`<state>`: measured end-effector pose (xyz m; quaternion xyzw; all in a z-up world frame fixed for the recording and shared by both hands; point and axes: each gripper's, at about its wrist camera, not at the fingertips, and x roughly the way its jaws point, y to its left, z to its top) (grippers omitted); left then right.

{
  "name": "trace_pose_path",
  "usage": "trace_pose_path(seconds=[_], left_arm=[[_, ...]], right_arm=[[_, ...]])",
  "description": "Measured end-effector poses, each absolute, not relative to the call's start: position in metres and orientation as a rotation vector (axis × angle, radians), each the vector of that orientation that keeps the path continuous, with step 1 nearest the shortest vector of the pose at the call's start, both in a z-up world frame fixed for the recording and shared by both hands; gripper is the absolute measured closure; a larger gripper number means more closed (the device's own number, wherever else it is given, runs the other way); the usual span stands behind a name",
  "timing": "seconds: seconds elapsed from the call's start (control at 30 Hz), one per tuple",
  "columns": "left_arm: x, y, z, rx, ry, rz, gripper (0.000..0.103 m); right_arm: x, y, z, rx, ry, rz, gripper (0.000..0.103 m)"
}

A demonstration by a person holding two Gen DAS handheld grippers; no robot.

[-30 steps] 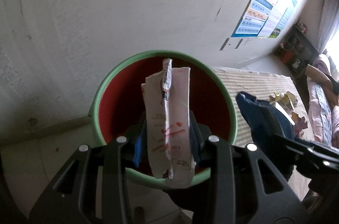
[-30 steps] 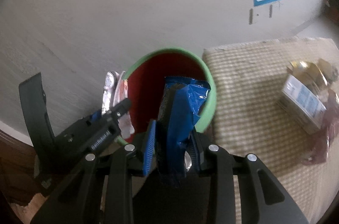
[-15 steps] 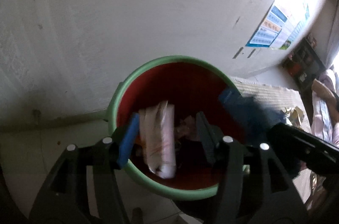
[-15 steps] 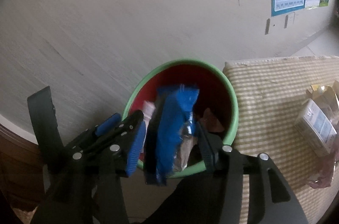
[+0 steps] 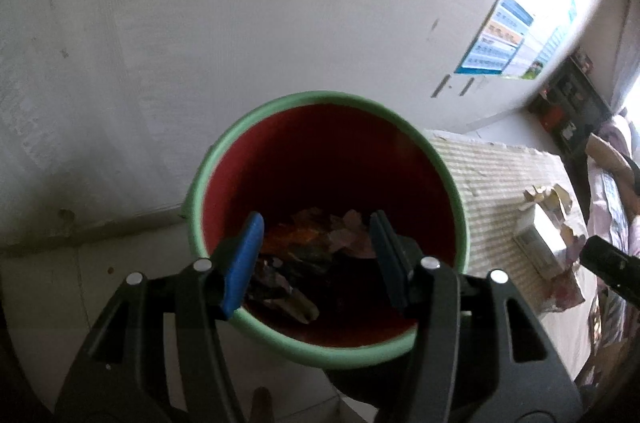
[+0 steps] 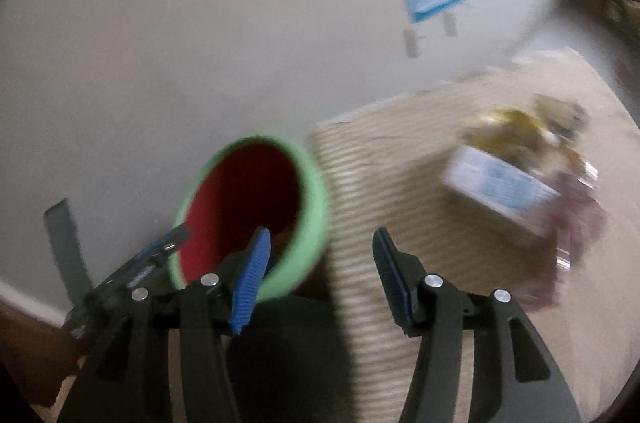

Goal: Collect trash
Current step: 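Grasp the pink foil wrapper with the right gripper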

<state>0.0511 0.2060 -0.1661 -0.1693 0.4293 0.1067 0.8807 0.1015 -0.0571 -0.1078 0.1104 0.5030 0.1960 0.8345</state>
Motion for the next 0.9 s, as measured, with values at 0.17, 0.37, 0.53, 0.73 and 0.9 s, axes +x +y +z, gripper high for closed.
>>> trace_pose_path(seconds=[0.17,0.37,0.53,0.73,0.9], left_arm=[[0.053,0.188,-0.164,-0.322,0.899,0.189,0.05],[0.056,0.172,-0.163,-0.296,0.913,0.171,0.05],[0.058,0.156,-0.16,-0.259,0.921,0.155,0.05],[0.062,0.125,-0.15,-0.197,0.92,0.102,0.048],[0.071,0.089,-0.146,-0.17,0.932,0.025,0.045]], right_arm=[[0.096,-0.148,-0.132,0.355,1.077,0.174,0.05],[0.098,-0.217,-0.159,0.493,1.139,0.021,0.049],[0.101,-0.213,-0.171,0.534,1.165,0.074,0.049],[0.109,-0.206,-0.192,0.549,1.198,0.082,0.087],[0.091,-0.217,-0.188,0.541,1.173,0.141,0.098]])
